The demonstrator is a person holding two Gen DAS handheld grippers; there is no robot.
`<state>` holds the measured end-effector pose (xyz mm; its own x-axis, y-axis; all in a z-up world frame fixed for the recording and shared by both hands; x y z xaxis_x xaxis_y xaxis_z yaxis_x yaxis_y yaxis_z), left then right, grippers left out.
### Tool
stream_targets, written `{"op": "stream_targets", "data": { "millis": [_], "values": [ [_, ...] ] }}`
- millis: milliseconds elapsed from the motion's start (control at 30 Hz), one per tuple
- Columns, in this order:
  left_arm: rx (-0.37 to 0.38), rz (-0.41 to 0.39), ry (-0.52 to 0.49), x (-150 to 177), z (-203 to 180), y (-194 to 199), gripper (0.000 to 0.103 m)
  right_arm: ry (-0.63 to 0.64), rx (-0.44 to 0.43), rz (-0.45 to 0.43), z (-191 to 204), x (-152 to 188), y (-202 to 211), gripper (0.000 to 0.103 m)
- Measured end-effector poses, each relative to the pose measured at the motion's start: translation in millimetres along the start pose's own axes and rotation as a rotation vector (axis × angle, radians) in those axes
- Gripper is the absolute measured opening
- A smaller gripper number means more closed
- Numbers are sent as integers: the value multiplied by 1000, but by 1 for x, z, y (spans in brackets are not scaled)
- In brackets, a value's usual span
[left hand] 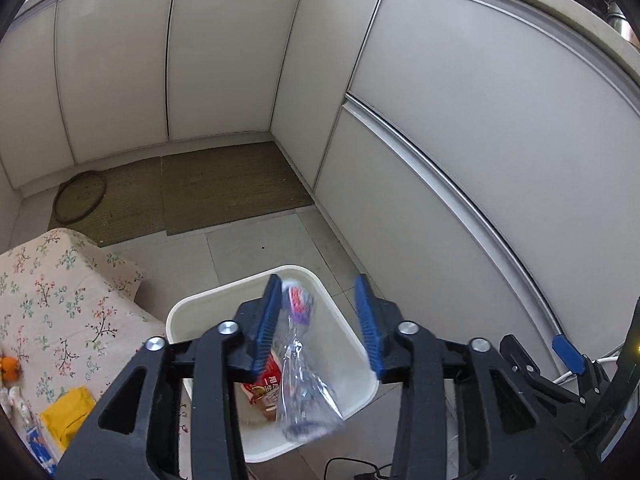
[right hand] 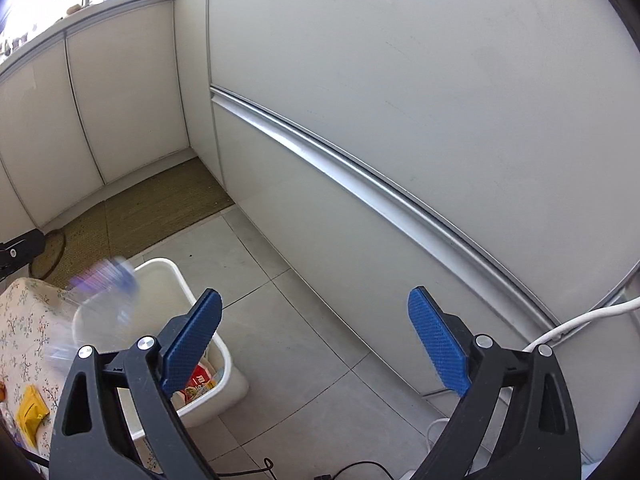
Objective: Collect trash
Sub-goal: 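Carry the bottle over the bin and open the left gripper, then move both grippers back over the table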
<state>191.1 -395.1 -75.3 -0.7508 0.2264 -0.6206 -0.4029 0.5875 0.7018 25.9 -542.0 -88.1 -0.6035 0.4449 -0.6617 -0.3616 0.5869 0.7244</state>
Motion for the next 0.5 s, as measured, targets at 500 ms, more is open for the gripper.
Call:
{"op": "stream_targets", "data": {
  "millis": [500],
  "values": [
    [-147,-32,22,17,42,17,85,48,-34,-37,32,-5,5,96]
  ]
}}
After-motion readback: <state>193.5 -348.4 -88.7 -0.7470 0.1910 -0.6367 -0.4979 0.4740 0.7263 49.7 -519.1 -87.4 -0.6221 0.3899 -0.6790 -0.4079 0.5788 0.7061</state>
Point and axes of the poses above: each gripper's, at about its wrist camera, not at the fingertips, and y roughly against the way its jaws point, z to its left, x to its underside, the point moved 4 cm from there along -y, roughly the way its jaws point, and after that the axes turned 10 degrees about y, right-handed, at the moved point
